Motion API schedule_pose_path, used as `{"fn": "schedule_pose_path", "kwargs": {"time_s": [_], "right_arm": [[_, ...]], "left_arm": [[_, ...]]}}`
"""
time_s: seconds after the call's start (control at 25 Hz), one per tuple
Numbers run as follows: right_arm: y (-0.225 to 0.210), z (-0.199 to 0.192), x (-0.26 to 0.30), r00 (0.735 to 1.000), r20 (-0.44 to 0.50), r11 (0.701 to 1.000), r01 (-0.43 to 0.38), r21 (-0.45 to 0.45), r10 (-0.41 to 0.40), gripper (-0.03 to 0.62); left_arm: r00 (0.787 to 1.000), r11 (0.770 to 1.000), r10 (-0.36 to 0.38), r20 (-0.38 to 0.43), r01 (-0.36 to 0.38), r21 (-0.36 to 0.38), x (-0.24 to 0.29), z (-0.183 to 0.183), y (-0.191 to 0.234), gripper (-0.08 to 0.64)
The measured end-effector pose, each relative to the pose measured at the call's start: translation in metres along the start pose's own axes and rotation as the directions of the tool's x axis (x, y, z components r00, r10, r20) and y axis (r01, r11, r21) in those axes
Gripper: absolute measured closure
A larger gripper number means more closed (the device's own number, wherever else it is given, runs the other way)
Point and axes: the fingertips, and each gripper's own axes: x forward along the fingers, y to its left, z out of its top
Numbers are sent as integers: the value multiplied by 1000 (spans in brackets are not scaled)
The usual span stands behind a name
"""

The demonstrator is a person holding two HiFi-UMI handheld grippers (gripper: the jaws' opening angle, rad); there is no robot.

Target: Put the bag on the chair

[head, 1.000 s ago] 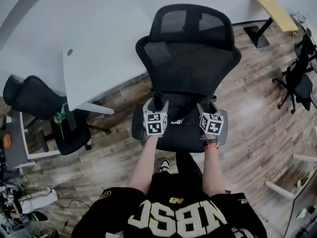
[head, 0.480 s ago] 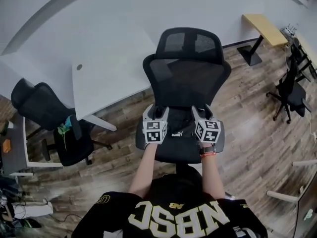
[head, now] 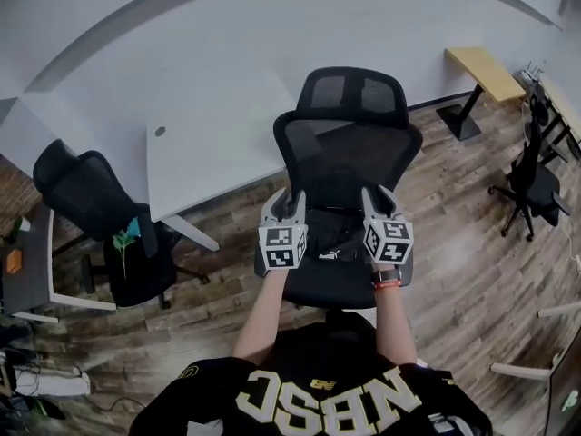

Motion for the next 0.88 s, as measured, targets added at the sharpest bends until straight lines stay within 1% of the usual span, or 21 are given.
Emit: {"fn": "schedule_pose_path", "kwargs": {"time_s": [0.2,0.36,0.48,0.6,0.88], "right_arm": [[7,14,-13,999,35,1000,-13,3,13,540],[9,23,-20,998,68,1000,-3,2,3,577],[12,26,-25,997,80,1000,2,-8,-1,583],[12,26,-29,997,83,1000,10,-18,-8,583],[6,22,-34,997,78,1000,28,-14,-26,583]], "left_arm": [[999,1000,-13,36,13,11,-12,19,-8,472],[998,999,-34,59,32,33,-16,34,-17,506],[997,999,-38,73,36,34,-18,42,-19,531],[996,998,-47,73,45,35,-19,41,-23,543],[995,997,-68,72,65,36,-16,39,-30,545]]}}
